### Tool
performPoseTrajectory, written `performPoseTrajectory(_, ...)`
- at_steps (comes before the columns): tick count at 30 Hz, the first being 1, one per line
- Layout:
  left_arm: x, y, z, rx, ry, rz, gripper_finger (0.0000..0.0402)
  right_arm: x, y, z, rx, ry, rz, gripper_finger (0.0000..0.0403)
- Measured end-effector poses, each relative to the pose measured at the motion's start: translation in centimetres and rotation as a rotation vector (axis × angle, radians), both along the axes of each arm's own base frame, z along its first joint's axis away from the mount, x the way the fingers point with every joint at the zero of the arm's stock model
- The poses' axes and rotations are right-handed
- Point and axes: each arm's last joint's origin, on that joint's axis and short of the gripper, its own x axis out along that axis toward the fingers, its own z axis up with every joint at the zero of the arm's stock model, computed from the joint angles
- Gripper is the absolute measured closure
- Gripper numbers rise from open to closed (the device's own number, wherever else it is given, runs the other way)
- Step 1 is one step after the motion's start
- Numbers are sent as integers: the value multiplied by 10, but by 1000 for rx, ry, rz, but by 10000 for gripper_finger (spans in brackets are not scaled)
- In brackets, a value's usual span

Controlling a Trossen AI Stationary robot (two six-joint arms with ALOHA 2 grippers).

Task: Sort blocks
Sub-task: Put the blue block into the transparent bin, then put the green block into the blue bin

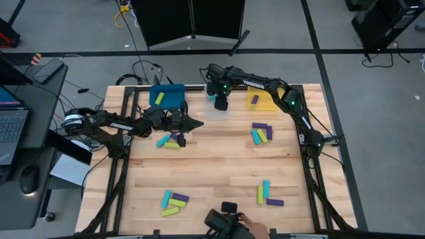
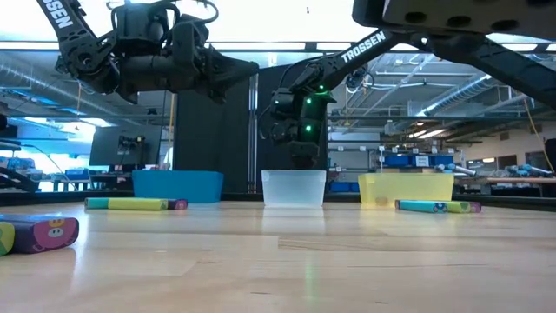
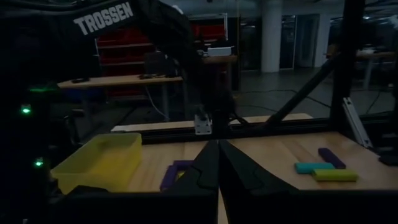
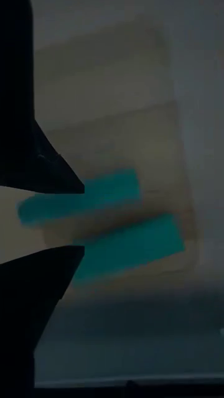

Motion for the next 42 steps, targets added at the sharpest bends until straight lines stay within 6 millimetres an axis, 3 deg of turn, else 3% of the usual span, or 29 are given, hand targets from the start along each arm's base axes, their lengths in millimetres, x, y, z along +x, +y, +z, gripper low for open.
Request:
performPoseTrajectory(7,0,0,0,9,0,5,391,-1,0,2,-15,10,48,224)
performPoseTrajectory(10,0,1,0,7,5,35,391,-1,2,13,-68,13,83,231)
performPoseTrajectory(16,-2,10,-1,3,7,99,391,0,11,51,-122,48,121,313)
performPoseTrajectory(19,-4,16,-1,3,7,123,391,-1,17,71,-79,18,103,378)
performPoseTrajectory(21,-6,20,-1,1,12,126,391,1,20,74,-14,-29,82,391)
performPoseTrajectory(27,-9,28,-2,-23,17,59,393,13,37,63,148,-119,103,396)
performPoseTrajectory(37,-17,43,-2,-57,23,37,393,48,72,50,136,-279,193,398)
performPoseTrajectory(42,-17,44,0,-24,1,42,394,54,79,30,148,-307,164,399)
